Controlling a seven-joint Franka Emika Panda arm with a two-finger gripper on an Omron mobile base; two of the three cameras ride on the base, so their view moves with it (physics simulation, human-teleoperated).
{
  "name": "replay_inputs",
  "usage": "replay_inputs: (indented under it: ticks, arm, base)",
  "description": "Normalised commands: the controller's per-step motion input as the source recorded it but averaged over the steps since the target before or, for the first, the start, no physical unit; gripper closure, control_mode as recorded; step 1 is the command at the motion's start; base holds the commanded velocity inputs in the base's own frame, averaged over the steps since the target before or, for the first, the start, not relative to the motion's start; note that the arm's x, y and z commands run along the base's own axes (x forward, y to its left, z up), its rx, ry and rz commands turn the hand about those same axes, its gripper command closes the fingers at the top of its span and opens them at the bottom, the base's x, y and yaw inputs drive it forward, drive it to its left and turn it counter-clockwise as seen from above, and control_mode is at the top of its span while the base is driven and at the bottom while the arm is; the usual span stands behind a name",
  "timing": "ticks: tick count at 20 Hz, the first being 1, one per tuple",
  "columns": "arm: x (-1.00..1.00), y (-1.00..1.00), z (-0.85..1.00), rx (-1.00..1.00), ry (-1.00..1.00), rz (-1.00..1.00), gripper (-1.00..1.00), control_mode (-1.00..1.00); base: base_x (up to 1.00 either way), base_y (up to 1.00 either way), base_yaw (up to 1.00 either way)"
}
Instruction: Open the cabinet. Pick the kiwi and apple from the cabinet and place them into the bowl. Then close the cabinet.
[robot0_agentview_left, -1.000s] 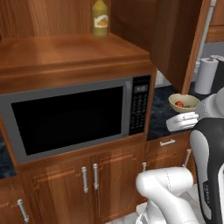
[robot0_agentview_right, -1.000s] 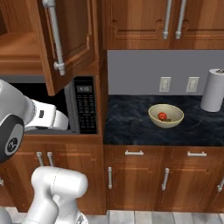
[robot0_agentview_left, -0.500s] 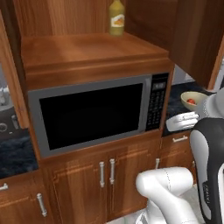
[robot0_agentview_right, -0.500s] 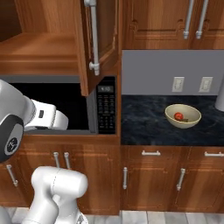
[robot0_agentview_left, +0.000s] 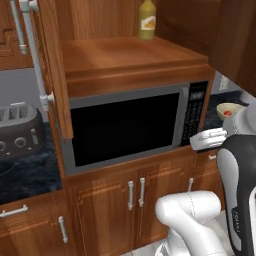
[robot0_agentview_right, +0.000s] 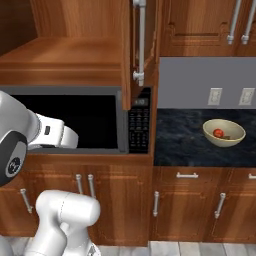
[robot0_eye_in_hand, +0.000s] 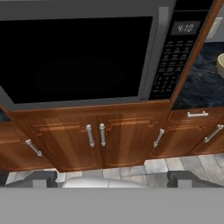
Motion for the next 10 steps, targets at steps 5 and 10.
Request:
replay_inputs:
  ticks: [5,10]
  arm:
    - [0.00,0.00,0.00,0.00,0.00,0.00,-1.00,1.00]
    - [0.00,0.00,0.00,0.00,0.00,0.00,-1.00,1.00]
  base:
    - [0.08,0.46,0.00]
    - [0.25,0.32,0.00]
